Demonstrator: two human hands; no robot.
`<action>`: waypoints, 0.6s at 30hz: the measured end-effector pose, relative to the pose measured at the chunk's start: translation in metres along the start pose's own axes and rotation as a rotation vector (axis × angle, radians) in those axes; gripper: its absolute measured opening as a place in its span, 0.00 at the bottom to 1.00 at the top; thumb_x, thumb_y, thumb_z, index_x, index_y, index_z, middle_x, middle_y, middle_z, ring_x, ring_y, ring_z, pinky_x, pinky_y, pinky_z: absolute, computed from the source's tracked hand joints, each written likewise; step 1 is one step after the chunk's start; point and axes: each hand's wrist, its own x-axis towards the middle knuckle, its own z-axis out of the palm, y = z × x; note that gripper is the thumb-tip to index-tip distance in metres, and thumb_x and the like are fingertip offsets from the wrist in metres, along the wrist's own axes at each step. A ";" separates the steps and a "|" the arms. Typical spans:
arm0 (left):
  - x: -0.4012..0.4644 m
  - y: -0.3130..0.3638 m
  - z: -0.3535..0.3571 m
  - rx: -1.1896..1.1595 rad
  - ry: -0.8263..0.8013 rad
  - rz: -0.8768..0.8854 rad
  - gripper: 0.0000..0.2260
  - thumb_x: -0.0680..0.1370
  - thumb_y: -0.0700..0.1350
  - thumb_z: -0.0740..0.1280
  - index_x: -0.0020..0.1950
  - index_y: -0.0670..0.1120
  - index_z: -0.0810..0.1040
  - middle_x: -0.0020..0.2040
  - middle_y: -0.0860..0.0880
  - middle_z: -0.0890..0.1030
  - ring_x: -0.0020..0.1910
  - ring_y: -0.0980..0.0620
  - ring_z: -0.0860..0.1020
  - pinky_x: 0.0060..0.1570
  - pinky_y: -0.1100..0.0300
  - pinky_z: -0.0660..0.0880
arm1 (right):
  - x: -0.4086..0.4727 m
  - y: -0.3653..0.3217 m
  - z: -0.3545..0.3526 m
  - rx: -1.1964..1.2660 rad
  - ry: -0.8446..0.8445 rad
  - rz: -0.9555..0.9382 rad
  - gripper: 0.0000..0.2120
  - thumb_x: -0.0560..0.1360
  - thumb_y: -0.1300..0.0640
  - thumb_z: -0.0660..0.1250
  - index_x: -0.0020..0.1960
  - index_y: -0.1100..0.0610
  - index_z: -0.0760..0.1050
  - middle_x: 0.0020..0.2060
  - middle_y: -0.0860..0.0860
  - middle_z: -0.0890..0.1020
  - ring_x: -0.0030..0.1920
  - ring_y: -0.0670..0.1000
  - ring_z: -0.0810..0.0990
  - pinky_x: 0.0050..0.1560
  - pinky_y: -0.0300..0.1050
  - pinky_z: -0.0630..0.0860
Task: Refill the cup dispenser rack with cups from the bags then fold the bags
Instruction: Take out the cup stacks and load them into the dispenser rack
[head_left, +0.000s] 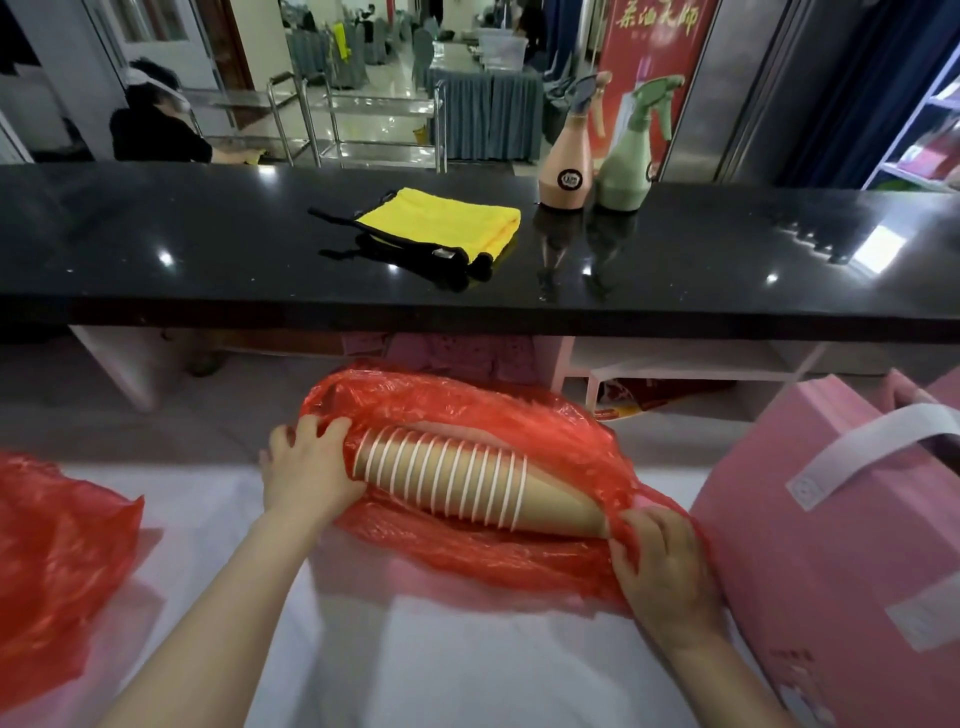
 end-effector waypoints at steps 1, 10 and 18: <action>0.002 -0.001 0.000 -0.020 -0.011 0.003 0.36 0.67 0.54 0.73 0.72 0.54 0.63 0.71 0.45 0.63 0.66 0.35 0.63 0.67 0.42 0.64 | -0.002 0.003 0.000 -0.016 0.052 -0.098 0.10 0.73 0.55 0.64 0.54 0.54 0.76 0.53 0.55 0.76 0.53 0.59 0.76 0.53 0.57 0.75; 0.013 -0.001 0.003 -0.099 -0.057 0.021 0.33 0.68 0.45 0.72 0.71 0.52 0.63 0.66 0.42 0.59 0.59 0.33 0.69 0.58 0.44 0.71 | 0.039 0.010 0.009 0.087 -0.481 0.064 0.33 0.62 0.57 0.75 0.66 0.51 0.73 0.61 0.51 0.79 0.62 0.57 0.76 0.62 0.54 0.72; 0.022 -0.009 0.003 -0.058 -0.060 0.031 0.31 0.70 0.44 0.69 0.70 0.54 0.61 0.64 0.38 0.63 0.54 0.33 0.73 0.52 0.46 0.73 | 0.061 0.007 0.013 0.322 -0.645 0.223 0.26 0.53 0.40 0.74 0.50 0.39 0.72 0.44 0.39 0.78 0.45 0.46 0.77 0.44 0.43 0.73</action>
